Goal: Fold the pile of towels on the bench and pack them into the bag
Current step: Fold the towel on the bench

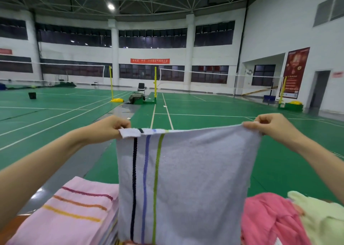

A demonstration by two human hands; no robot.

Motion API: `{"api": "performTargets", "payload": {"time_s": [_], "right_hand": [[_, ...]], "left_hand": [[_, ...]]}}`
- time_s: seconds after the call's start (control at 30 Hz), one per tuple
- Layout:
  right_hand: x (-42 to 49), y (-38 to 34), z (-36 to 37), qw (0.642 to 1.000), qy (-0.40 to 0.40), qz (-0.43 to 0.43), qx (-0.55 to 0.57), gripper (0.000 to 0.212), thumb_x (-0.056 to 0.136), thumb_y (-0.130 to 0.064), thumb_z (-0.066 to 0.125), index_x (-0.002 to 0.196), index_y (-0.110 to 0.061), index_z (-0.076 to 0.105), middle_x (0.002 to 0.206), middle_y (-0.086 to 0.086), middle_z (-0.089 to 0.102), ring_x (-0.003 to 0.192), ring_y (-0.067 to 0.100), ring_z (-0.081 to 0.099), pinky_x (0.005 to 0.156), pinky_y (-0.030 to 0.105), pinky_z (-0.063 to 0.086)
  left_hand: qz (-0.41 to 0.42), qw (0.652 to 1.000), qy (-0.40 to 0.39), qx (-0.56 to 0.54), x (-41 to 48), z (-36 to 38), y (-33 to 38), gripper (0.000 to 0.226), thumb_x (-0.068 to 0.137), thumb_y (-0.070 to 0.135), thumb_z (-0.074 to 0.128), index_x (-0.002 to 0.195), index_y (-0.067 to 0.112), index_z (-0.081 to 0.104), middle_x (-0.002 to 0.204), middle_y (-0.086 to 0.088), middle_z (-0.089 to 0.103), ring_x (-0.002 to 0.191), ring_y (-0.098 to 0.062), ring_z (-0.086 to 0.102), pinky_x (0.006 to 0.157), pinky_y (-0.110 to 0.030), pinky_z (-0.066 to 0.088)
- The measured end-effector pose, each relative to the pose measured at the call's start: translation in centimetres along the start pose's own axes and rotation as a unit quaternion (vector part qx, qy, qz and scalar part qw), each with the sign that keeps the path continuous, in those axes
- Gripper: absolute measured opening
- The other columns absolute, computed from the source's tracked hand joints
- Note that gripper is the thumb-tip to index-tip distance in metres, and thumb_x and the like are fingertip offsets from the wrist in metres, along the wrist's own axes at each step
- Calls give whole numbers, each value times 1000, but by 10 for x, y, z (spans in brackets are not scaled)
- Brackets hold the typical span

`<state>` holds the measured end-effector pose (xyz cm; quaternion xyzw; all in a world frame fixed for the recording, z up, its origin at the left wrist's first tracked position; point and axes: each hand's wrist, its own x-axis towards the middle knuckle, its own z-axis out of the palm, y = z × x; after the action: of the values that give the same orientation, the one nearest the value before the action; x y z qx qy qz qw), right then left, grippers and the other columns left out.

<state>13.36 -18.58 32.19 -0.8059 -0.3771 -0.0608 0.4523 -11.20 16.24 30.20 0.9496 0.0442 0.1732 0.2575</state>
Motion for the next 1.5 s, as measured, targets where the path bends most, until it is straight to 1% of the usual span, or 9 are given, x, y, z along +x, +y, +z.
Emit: {"api": "performTargets", "payload": {"time_s": [0.23, 0.53, 0.63, 0.73, 0.9, 1.17, 1.27, 1.37, 1.5], "right_hand": [[3, 17, 14, 999, 4, 28, -44, 31, 72, -22, 78, 64, -4, 55, 62, 5, 50, 57, 16, 40, 53, 25, 31], [8, 11, 8, 999, 36, 17, -13, 32, 71, -21, 79, 65, -4, 53, 62, 4, 48, 58, 16, 39, 53, 26, 29], [8, 7, 4, 999, 48, 20, 17, 46, 67, -41, 78, 63, -4, 52, 63, 6, 49, 59, 18, 41, 58, 26, 35], [8, 4, -1, 998, 43, 33, 38, 89, 40, -78, 70, 72, 4, 59, 71, 12, 58, 65, 21, 50, 68, 27, 44], [15, 0, -6, 992, 40, 47, 112, 24, 73, -15, 76, 74, 3, 60, 75, 8, 59, 77, 22, 52, 69, 24, 45], [22, -7, -7, 993, 47, 46, 102, 24, 71, -10, 76, 84, 5, 62, 78, 7, 60, 72, 17, 53, 65, 23, 44], [25, -9, 0, 996, 43, 38, 64, 21, 68, -10, 79, 73, -3, 60, 76, 6, 59, 71, 18, 51, 64, 25, 42], [29, -11, 4, 996, 48, 43, 63, 22, 66, -6, 80, 72, -5, 59, 76, 6, 58, 75, 21, 52, 70, 30, 45], [31, -11, 1, 996, 0, 71, 59, 28, 71, -2, 76, 97, -1, 64, 94, 10, 61, 86, 22, 57, 70, 26, 48]], "left_hand": [[-23, 981, -96, -167, -3, 21, 1, 39, 64, 39, 77, 73, 18, 45, 64, 12, 47, 63, -5, 39, 54, -19, 27], [8, 957, 35, -289, 1, 17, 34, 59, 39, 74, 76, 80, 33, 70, 74, 9, 68, 61, -5, 62, 49, -14, 46], [12, 956, 87, -278, 5, 14, 36, 78, 35, 79, 73, 92, 26, 71, 80, 7, 72, 64, -4, 65, 51, -14, 47], [19, 967, 90, -238, 5, 7, 35, 87, 38, 78, 73, 99, 16, 66, 80, 7, 72, 66, -4, 65, 53, -14, 49], [31, 976, 23, -213, 1, -7, 31, 52, 49, 67, 78, 80, 26, 67, 69, 9, 62, 58, -3, 54, 47, -13, 42], [7, 987, -121, -105, 3, -20, 35, 23, 75, -4, 72, 85, 14, 62, 92, -12, 65, 79, -16, 61, 64, -19, 49], [-19, 995, -92, -34, 9, -18, 36, 30, 62, 10, 73, 81, 26, 56, 85, -8, 65, 74, -19, 61, 60, -22, 48], [-34, 997, -70, -18, 11, -20, 38, 46, 52, 36, 80, 87, 12, 63, 87, -10, 69, 79, -24, 67, 66, -31, 53], [-59, 990, -62, -110, 8, -23, 42, 63, 73, 54, 69, 98, -3, 65, 94, -20, 68, 78, -25, 65, 77, -40, 50]]}}
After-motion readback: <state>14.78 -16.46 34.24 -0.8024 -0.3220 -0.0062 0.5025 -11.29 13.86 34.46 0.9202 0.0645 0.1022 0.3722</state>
